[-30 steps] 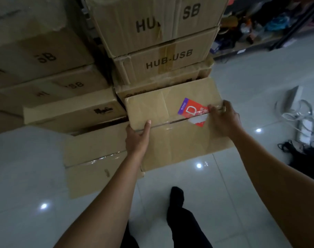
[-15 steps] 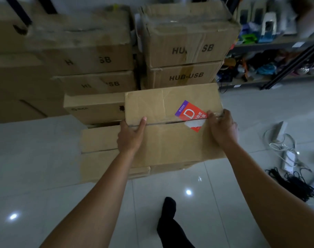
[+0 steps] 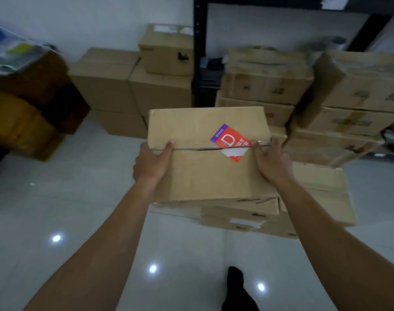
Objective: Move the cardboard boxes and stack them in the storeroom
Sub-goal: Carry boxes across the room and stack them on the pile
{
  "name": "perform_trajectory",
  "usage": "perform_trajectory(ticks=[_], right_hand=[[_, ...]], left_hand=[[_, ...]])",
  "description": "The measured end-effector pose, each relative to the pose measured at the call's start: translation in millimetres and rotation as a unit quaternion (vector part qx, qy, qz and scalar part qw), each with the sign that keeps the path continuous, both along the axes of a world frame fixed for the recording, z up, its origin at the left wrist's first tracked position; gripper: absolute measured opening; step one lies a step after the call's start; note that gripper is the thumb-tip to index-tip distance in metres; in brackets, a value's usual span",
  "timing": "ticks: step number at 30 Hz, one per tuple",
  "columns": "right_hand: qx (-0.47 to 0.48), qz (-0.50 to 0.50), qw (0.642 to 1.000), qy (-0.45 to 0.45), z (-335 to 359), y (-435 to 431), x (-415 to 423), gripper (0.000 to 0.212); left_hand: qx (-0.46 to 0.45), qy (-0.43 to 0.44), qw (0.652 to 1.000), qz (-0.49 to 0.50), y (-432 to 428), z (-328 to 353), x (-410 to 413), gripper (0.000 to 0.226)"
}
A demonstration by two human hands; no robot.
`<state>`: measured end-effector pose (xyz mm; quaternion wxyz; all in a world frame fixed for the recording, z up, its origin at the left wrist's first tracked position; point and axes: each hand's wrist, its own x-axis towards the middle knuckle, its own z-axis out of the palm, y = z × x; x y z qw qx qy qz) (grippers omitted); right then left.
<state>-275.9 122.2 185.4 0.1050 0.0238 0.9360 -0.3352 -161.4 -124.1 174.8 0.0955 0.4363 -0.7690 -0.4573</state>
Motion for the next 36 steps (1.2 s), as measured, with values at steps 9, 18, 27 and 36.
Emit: perform_trajectory(ticks=[9, 18, 27, 36], right_hand=[[-0.023, 0.114, 0.993, 0.008, 11.2, -198.0, -34.8, 0.065], [0.002, 0.156, 0.988, -0.007, 16.0, -374.2, -137.4, 0.065], [-0.024, 0.174, 0.984, 0.009, 21.7, -558.1, -219.7, 0.065], [-0.057, 0.111, 0.992, 0.004, 18.0, -722.6, -313.7, 0.059]], left_hand=[[-0.041, -0.025, 0.996, 0.081, -179.9, 18.8, 4.0, 0.073], [-0.021, -0.026, 0.992, 0.121, -346.9, 13.8, -84.7, 0.072], [-0.022, -0.004, 0.993, 0.117, -535.8, 17.0, -169.5, 0.076], [-0.022, -0.008, 0.997, 0.069, -719.8, 29.0, -288.5, 0.083]])
